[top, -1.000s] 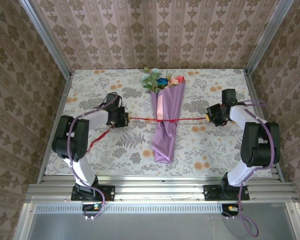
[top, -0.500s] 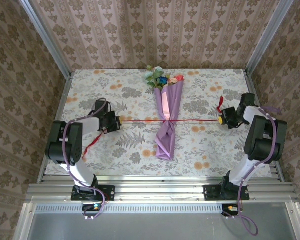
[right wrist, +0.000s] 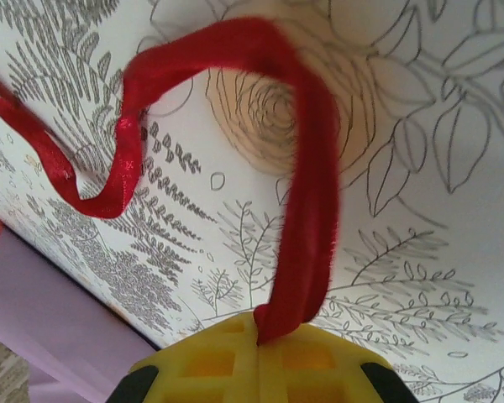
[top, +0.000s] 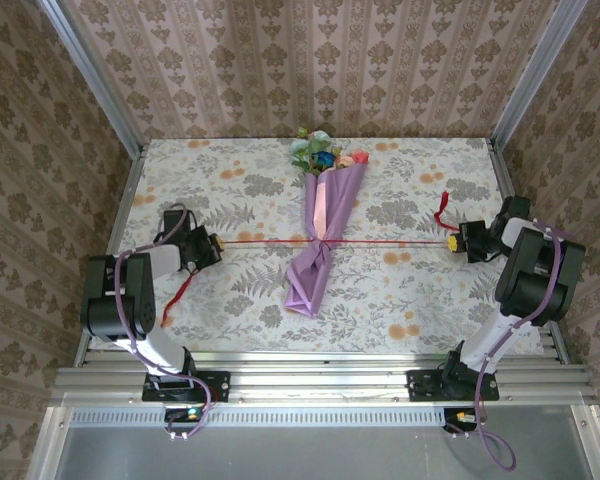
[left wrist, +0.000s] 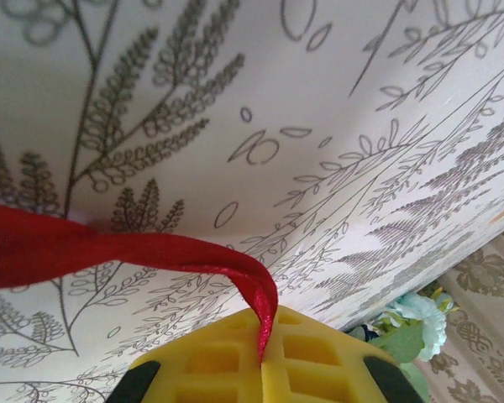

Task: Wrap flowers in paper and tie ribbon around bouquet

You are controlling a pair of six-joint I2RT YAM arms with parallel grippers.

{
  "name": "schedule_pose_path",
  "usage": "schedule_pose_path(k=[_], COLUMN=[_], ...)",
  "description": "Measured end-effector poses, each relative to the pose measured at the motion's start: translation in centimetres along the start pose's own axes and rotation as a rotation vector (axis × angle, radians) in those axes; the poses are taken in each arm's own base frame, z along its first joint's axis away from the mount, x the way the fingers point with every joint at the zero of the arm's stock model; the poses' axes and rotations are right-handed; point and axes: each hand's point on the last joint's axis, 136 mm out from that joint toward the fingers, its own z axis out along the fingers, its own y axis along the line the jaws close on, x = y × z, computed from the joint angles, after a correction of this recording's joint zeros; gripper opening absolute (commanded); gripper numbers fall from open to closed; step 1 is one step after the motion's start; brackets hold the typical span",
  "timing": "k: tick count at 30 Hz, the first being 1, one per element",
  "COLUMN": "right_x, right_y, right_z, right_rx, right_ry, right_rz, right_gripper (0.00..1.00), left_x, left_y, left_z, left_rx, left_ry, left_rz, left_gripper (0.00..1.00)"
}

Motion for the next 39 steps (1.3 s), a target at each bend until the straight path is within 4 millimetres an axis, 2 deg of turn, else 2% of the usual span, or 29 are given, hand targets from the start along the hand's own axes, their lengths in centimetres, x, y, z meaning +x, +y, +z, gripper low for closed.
schedule_pose_path(k=[5,6,8,12,15,16,18,21,23,26,31,36,39], right_x=[0.1,0.1,0.3,0.9,0.9,0.8,0.8,0.8,0.8,0.8,0.8,0.8,0.8], right_y=[-0.2,-0.2,-0.3,-0.8,-0.9,-0.9,-0.9,-1.0,-1.1,-1.2,-1.2,-1.2,-1.2], right_z=[0.2,0.2,0.5,0.7,0.5,0.4,0.3,0.3,0.2,0.2,0.2,0.2,0.2], right_rx=[0.005,0.007,0.018,0.042,0.047,0.048,0.051,0.058,0.060,0.064,0.064,0.064,0.064], right_ry=[-0.001,-0.004,-0.015,-0.026,-0.037,-0.045,-0.051,-0.053,-0.055,-0.057,-0.057,-0.057,-0.057], right_rz=[0.009,0.005,-0.004,-0.011,-0.015,-0.018,-0.019,-0.016,-0.016,-0.015,-0.017,-0.017,-0.017], right_gripper=[0.00,0.00,0.00,0.00,0.00,0.00,0.00,0.00,0.00,0.00,0.00,0.00,0.00], left_x=[0.2,0.3,0.6,1.5,2.6,3.3,5.0,9.4,12.5,15.7,18.0,18.5,18.9], left_y=[0.0,-0.1,-0.4,-0.3,0.1,0.1,0.1,0.8,2.2,4.7,6.9,7.9,8.1], left_z=[0.0,0.0,0.0,-0.1,-0.6,-0.9,-1.5,-1.9,-1.6,-0.2,3.6,6.0,7.0], left_rx=[-0.005,-0.006,-0.007,-0.045,-0.106,-0.125,-0.147,-0.170,-0.192,-0.256,-0.345,-0.391,-0.408], left_ry=[0.011,0.014,0.019,0.018,0.007,0.000,-0.003,0.039,0.082,0.125,0.131,0.128,0.128], left_rz=[0.010,0.012,0.019,0.041,0.073,0.094,0.136,0.221,0.267,0.310,0.347,0.357,0.362], left_gripper=[0.00,0.05,0.21,0.43,0.56,0.57,0.58,0.58,0.58,0.58,0.59,0.58,0.45])
